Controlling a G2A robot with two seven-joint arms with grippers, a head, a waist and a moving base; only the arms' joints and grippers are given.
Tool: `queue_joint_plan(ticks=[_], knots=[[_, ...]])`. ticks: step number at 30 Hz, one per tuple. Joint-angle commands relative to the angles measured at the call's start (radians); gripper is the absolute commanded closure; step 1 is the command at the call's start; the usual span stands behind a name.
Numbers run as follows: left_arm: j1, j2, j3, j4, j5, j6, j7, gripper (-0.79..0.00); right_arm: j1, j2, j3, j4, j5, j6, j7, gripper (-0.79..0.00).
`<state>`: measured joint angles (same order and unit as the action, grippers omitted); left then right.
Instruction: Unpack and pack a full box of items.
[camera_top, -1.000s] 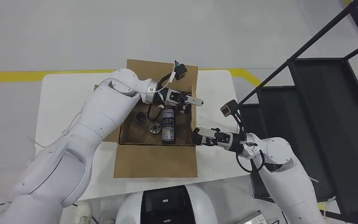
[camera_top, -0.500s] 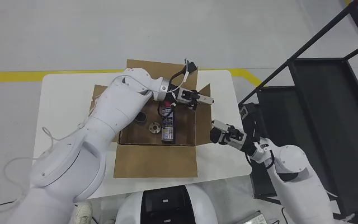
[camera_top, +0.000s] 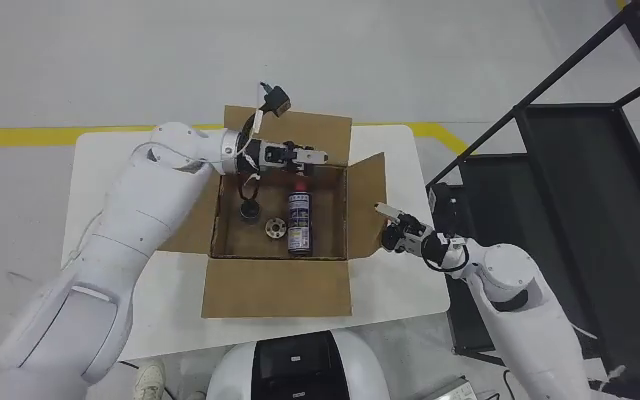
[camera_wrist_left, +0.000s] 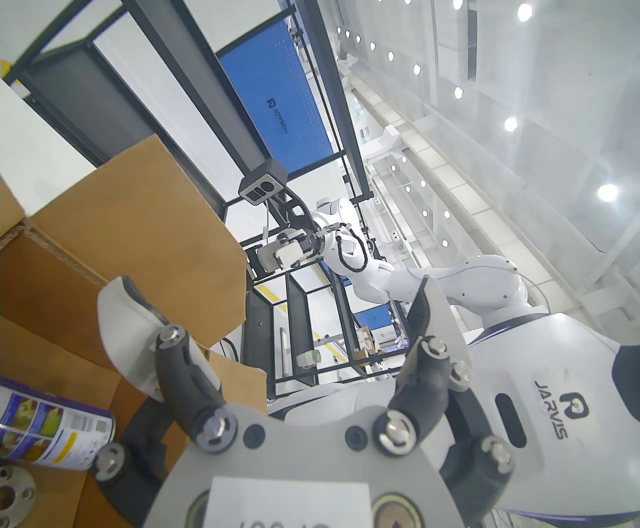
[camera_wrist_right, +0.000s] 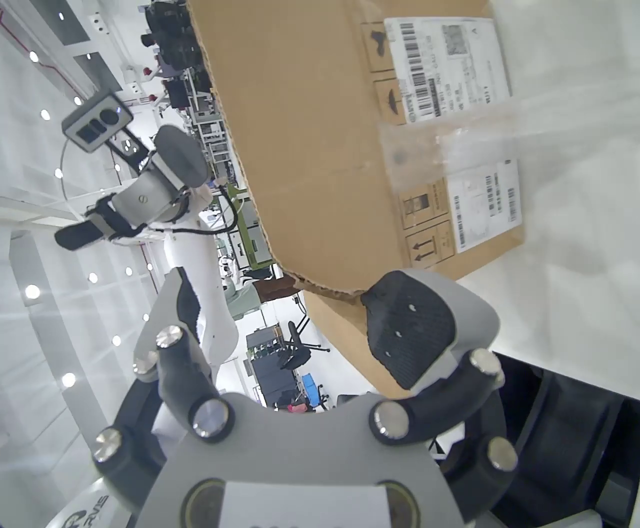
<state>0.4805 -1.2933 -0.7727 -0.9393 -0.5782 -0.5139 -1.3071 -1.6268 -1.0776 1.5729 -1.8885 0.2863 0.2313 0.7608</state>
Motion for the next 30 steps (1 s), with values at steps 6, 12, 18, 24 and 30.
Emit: queue_joint_plan(ticks=[6,12,18,24,30], knots=[[0.115,0.075,-0.08,-0.139,0.048,0.065,-0.064,-0.785,-0.036,0.0,0.037,-0.061,0.029,-0.103,-0.032,-0.785],[0.12,0.079,-0.074,-0.13,0.028,0.062,-0.061,-0.785,-0.125,0.003,0.103,-0.177,0.064,-0.204,-0.02,-0.785],[0.11,0.075,-0.059,-0.105,-0.002,0.057,-0.056,-0.785,-0.11,0.006,0.075,-0.258,0.019,-0.205,0.009,-0.785],[0.106,0.07,-0.047,-0.063,-0.053,0.056,-0.055,-0.785,0.024,0.009,-0.048,-0.312,-0.098,-0.095,0.045,-0.785],[0.056,0.04,-0.019,0.118,-0.049,0.013,0.003,-0.785,0.168,0.001,-0.207,-0.276,-0.153,-0.015,0.04,-0.785]])
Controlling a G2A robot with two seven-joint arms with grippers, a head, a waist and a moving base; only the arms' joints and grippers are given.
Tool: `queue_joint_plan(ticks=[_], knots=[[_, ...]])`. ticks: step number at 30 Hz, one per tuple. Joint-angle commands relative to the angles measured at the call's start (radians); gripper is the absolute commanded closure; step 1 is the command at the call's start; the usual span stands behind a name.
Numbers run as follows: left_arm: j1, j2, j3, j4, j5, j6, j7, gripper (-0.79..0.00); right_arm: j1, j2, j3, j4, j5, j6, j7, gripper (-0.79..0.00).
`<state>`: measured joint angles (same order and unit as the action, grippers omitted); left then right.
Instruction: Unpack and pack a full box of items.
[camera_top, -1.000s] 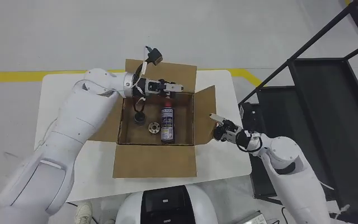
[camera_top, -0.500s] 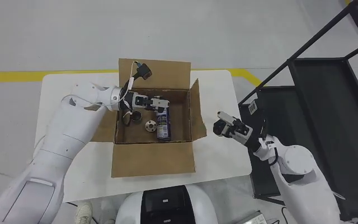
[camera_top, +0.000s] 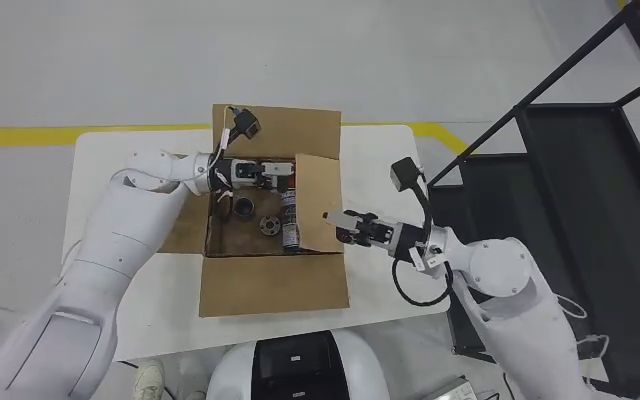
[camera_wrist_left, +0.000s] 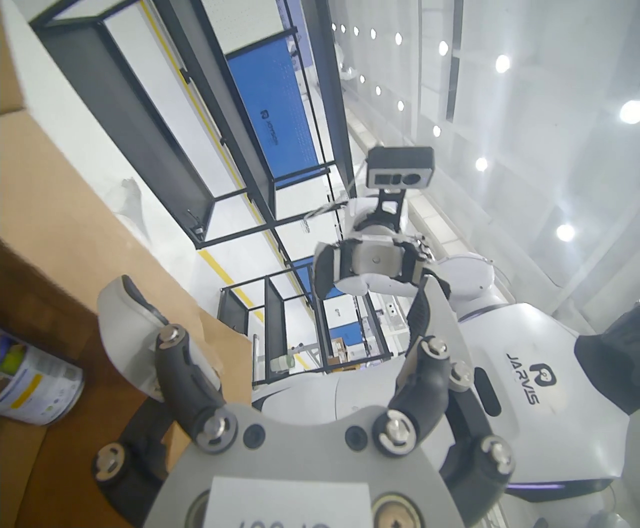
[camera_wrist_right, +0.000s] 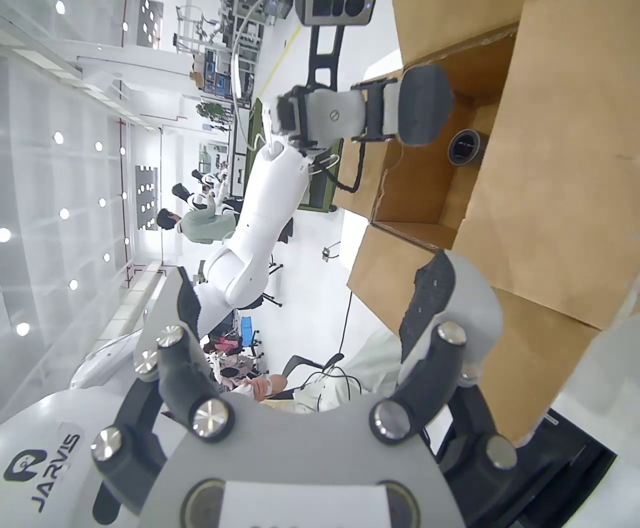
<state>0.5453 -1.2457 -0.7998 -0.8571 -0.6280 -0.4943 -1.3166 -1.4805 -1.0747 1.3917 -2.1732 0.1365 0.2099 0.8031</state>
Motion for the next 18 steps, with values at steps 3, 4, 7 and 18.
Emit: queue_joint_plan(ticks=[3,4,7,18], knots=[[-0.028,-0.023,0.024,0.107,0.017,-0.007,0.036,-0.785,0.051,-0.005,-0.061,0.032,-0.001,0.014,-0.014,-0.785],[-0.037,-0.028,0.031,0.127,0.024,-0.001,0.039,-0.785,0.055,-0.006,-0.067,0.04,0.001,0.014,-0.019,-0.785],[-0.065,-0.05,0.066,0.177,0.087,0.002,0.094,-0.785,0.06,-0.007,-0.075,0.06,0.015,0.004,-0.035,-0.785],[-0.152,-0.185,0.184,0.32,0.1,-0.05,0.145,-0.785,-0.021,0.0,-0.021,0.062,0.062,-0.072,-0.039,-0.785]])
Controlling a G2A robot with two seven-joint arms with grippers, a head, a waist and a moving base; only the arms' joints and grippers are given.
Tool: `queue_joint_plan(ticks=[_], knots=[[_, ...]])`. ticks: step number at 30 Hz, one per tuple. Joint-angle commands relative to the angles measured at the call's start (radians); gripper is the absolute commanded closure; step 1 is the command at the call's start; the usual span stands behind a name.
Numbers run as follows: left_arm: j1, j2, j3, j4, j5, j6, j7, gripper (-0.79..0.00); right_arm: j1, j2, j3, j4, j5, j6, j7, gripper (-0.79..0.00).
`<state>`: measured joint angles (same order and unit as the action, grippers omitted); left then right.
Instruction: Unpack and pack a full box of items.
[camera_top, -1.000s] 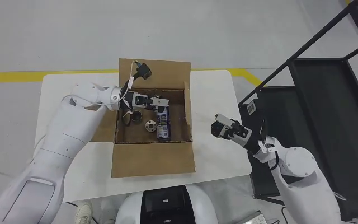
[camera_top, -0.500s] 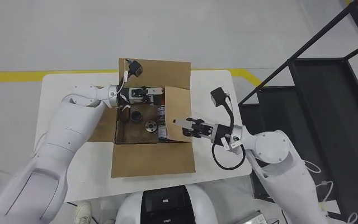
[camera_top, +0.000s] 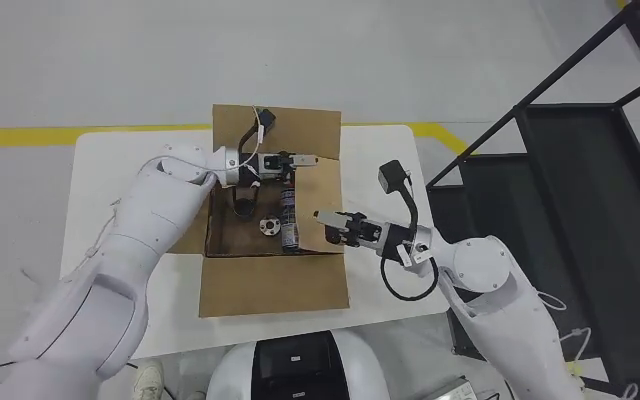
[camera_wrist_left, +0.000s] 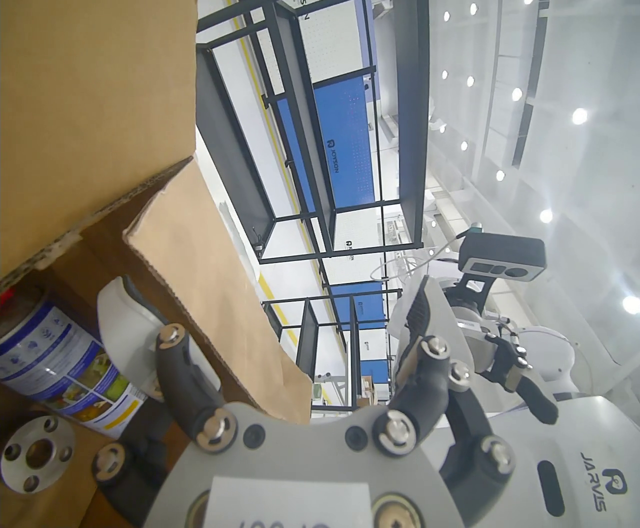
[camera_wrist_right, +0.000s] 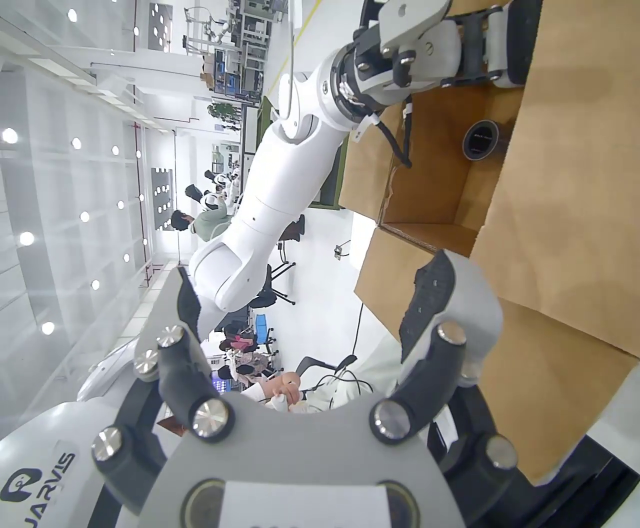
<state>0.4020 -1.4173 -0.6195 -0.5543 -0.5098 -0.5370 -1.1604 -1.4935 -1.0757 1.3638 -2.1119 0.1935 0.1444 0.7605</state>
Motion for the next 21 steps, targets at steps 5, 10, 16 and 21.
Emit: queue_joint_plan(ticks=[5,10,16,21], knots=[[-0.036,-0.047,0.004,0.018,-0.078,-0.043,-0.08,-0.785,-0.04,0.005,0.026,0.004,0.027,-0.04,0.022,-0.785],[-0.064,-0.062,0.064,-0.069,0.02,-0.045,-0.078,-0.785,-0.059,0.007,0.039,-0.004,0.037,-0.082,0.029,-0.785],[-0.091,-0.107,0.12,-0.073,0.009,-0.055,-0.067,-0.785,-0.073,0.01,0.047,-0.01,0.041,-0.102,0.03,-0.785],[-0.108,-0.154,0.165,-0.029,-0.018,-0.055,-0.068,-0.785,-0.099,0.015,0.088,-0.012,0.045,-0.08,0.02,-0.785]])
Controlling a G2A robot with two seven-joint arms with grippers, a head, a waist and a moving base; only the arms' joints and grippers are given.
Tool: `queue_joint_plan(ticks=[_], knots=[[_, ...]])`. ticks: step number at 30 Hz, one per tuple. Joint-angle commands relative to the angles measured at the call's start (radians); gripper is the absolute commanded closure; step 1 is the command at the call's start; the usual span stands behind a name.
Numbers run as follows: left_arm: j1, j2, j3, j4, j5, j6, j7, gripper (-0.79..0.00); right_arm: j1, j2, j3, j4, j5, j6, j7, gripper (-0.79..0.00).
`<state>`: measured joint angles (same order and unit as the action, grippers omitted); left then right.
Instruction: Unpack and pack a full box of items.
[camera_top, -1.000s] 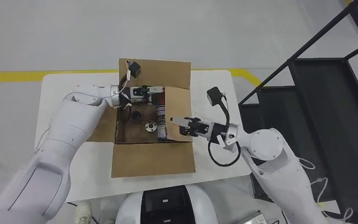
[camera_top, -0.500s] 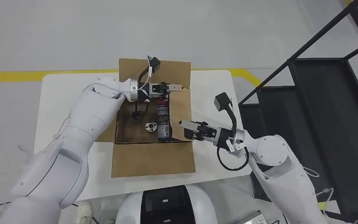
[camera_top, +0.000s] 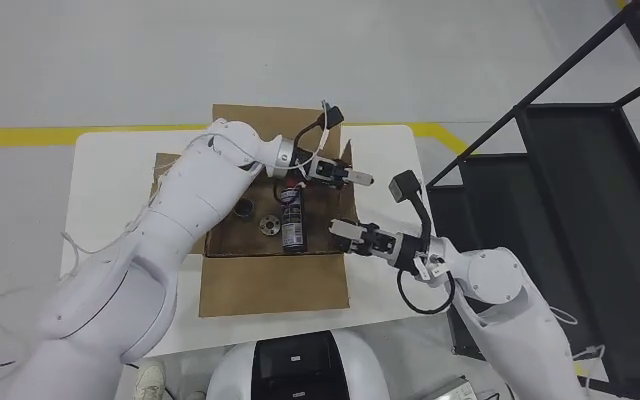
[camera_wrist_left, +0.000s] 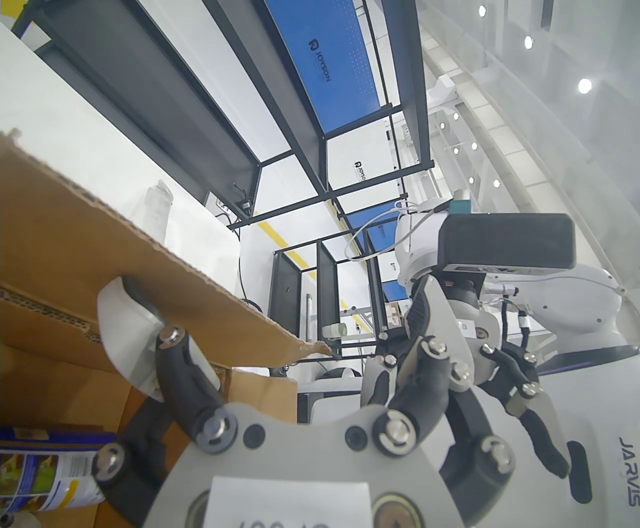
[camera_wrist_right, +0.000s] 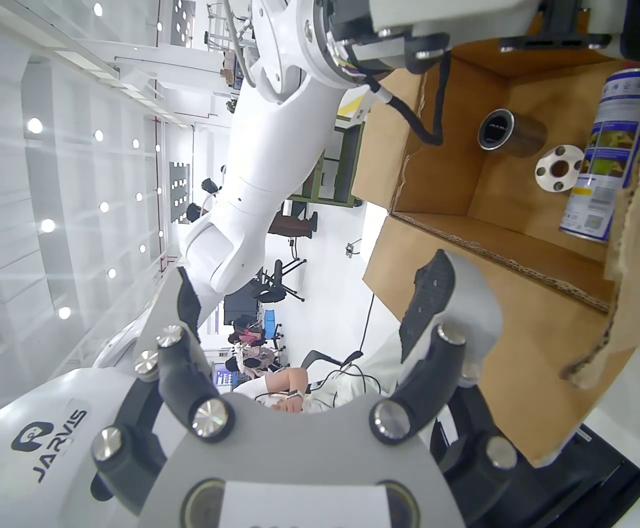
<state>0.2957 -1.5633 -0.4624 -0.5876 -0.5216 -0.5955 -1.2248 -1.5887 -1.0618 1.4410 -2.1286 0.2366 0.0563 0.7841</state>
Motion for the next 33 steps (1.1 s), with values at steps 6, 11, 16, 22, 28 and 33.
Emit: queue_joint_plan(ticks=[6,11,16,22,28,33], knots=[[-0.024,-0.042,0.021,0.059,-0.079,0.021,-0.021,-0.785,-0.035,0.002,0.026,0.032,-0.034,0.066,-0.08,-0.785],[-0.034,-0.021,-0.022,0.091,-0.15,0.032,-0.033,-0.785,-0.019,0.001,0.016,0.077,-0.036,0.099,-0.105,-0.785],[-0.034,0.051,-0.1,0.064,-0.182,0.034,-0.034,-0.785,-0.017,0.001,0.009,0.101,-0.033,0.101,-0.109,-0.785],[0.019,0.182,-0.226,-0.066,-0.153,0.046,-0.046,-0.785,-0.016,0.001,0.008,0.136,-0.084,0.184,-0.179,-0.785],[0.133,0.307,-0.369,-0.205,-0.096,0.086,-0.086,-0.785,0.024,-0.004,-0.036,0.161,-0.19,0.327,-0.295,-0.785],[0.235,0.379,-0.488,-0.277,-0.099,0.093,-0.093,-0.785,0.085,-0.011,-0.079,0.246,-0.204,0.356,-0.308,-0.785]])
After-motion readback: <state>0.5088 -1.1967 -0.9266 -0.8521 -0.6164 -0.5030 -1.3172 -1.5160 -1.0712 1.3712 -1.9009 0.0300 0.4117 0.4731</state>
